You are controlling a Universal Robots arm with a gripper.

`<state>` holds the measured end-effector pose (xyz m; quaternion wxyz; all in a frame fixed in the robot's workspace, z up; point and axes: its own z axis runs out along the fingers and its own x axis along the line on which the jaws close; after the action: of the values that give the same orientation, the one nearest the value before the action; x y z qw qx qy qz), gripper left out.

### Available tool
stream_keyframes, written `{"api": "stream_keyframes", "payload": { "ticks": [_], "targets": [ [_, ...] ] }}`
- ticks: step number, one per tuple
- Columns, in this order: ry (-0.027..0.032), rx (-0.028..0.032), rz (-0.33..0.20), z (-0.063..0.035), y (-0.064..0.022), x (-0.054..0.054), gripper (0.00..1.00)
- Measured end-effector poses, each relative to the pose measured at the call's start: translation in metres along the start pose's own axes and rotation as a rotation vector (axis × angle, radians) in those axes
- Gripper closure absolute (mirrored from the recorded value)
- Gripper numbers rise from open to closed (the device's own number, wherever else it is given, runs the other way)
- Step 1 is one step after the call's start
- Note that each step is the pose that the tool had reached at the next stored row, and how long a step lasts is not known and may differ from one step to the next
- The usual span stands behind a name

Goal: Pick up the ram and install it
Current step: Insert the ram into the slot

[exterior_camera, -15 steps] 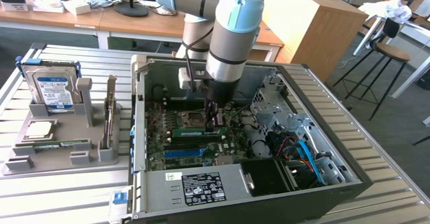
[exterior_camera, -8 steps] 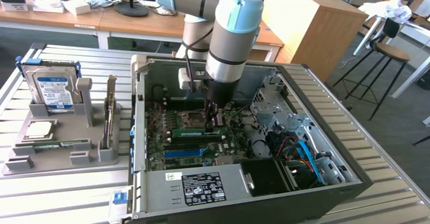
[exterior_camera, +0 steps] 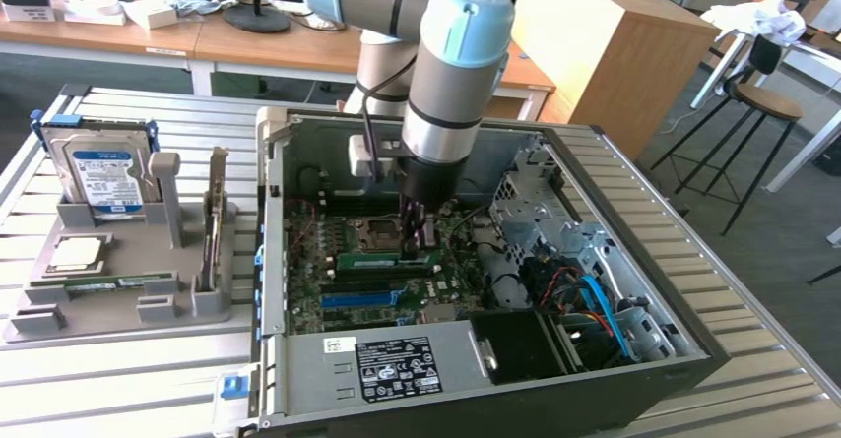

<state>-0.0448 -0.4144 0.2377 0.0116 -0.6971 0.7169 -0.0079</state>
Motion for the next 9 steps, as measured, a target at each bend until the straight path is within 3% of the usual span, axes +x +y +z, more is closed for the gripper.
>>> {"api": "stream_keyframes", "payload": {
  "ticks": [9],
  "targets": [
    [-0.0001, 0.0001, 0.000, 0.0010, 0.0000, 0.0000, 0.89]
  ]
}}
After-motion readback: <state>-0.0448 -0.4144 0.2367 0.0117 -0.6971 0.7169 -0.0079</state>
